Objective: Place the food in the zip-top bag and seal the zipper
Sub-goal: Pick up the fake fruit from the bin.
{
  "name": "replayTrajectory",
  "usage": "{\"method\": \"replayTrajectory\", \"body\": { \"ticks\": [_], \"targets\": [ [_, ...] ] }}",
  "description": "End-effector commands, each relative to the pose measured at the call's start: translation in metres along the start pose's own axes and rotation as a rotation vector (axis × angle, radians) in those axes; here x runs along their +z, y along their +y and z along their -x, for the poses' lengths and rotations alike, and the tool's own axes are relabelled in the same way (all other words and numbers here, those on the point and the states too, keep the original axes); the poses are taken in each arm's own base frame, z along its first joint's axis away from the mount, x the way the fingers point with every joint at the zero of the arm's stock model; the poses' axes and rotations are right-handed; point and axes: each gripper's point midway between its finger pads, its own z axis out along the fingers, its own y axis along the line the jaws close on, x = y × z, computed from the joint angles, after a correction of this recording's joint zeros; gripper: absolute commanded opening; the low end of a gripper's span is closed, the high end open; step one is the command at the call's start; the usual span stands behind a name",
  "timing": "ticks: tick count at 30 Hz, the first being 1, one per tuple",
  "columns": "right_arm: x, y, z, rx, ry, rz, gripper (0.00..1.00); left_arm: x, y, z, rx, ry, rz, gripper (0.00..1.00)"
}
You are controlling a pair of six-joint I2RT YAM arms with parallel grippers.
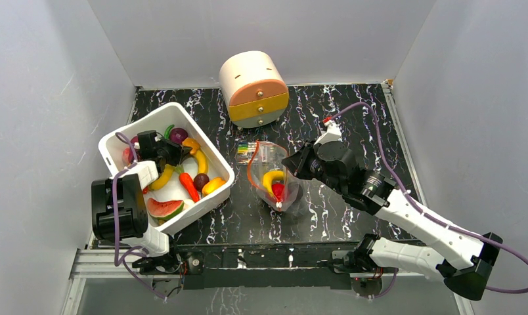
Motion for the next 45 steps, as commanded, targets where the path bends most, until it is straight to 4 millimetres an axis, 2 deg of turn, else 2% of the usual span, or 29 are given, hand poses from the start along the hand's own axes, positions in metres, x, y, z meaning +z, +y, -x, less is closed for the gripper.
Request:
{"method": "replayTrajectory", "body": {
  "ticks": [1,9,15,21,29,32,37,41,45],
  "targets": [
    [-0.006,0.008,0.014,0.024,-0.060,0.032,0.00,-0.010,-0.009,0.004,0.021,-0.015,-0.026,0.01],
    [-0.006,0.006,0.012,0.026,-0.054,0.023,0.00,-0.028,-0.009,0.008,0.086,-0.032,0.032,0.00],
    [-0.004,0.004,0.008,0.030,-0.040,0.014,0.00,-0.053,-0.020,0.018,0.169,-0.094,0.038,0.00],
    [-0.001,0.002,0.004,0.032,-0.030,0.009,0.00,-0.078,-0.030,0.019,0.265,-0.113,0.034,0.00],
    [0.005,-0.001,-0.001,0.031,-0.012,-0.007,0.00,-0.116,-0.062,0.010,0.403,-0.078,-0.050,0.00],
    [0.007,-0.001,-0.001,0.031,-0.014,-0.010,0.00,-0.124,-0.070,0.002,0.423,-0.053,-0.100,0.00],
    [0.009,-0.002,0.003,0.054,-0.031,-0.027,0.00,-0.133,-0.085,-0.029,0.418,0.072,-0.218,0.00],
    [0.011,-0.004,0.007,0.052,-0.048,-0.047,0.00,-0.143,-0.095,-0.045,0.468,0.110,-0.247,0.00],
    [0.016,-0.002,0.011,0.050,-0.063,-0.052,0.00,-0.155,-0.117,-0.075,0.543,0.181,-0.331,0.00]
  ]
}}
